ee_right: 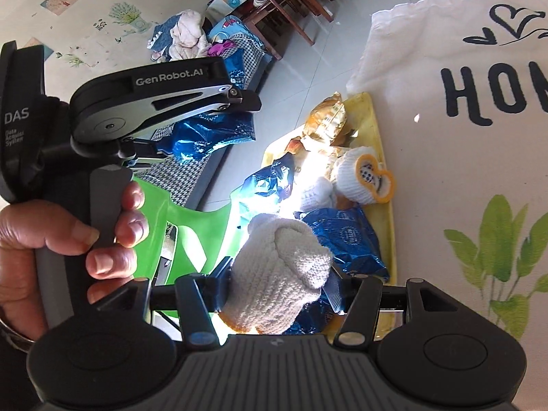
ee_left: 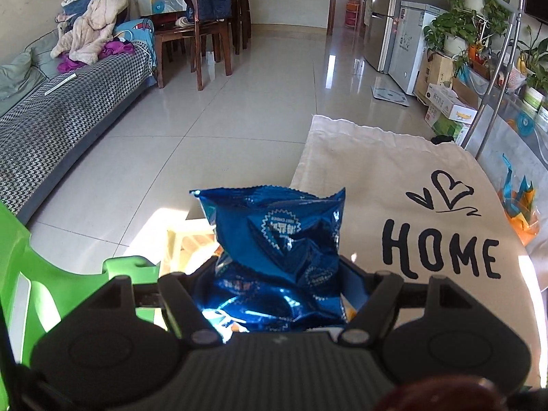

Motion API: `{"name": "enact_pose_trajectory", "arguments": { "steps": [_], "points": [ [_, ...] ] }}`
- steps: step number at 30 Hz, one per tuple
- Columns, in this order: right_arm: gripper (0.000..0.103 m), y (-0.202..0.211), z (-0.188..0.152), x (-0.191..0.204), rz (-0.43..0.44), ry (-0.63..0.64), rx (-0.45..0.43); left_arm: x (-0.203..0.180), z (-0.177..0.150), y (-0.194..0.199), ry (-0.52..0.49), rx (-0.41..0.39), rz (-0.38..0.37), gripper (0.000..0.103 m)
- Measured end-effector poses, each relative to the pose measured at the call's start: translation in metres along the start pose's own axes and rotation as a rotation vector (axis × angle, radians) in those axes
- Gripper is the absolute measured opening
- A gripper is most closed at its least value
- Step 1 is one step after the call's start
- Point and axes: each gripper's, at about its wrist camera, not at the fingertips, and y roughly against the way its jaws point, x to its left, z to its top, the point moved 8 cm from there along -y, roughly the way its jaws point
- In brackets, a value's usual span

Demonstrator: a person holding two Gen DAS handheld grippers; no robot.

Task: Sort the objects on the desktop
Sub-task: 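Open the left gripper over the tray while the right drops the glove there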

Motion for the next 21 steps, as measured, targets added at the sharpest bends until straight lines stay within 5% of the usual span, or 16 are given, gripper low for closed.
{"name": "enact_pose_trajectory", "arguments": {
  "steps": [5,10,21],
  "points": [
    [0.056,-0.03,-0.002,0.013,0.067,-0.02,0.01,0.009,0.009,-0.011,-0.047,0.003,0.048,0.072],
    [0.065,-0.043,-0.001,0.013,0.01,0.006,-0.012,0.021,0.004,-0.029,-0.019,0.052,0.065,0.075],
    [0.074,-0.023,0.012,0.007,-0.022,0.023,-0.067,0.034,0.003,-0.026,0.078,0.037,0.073,0.098]
  ]
}}
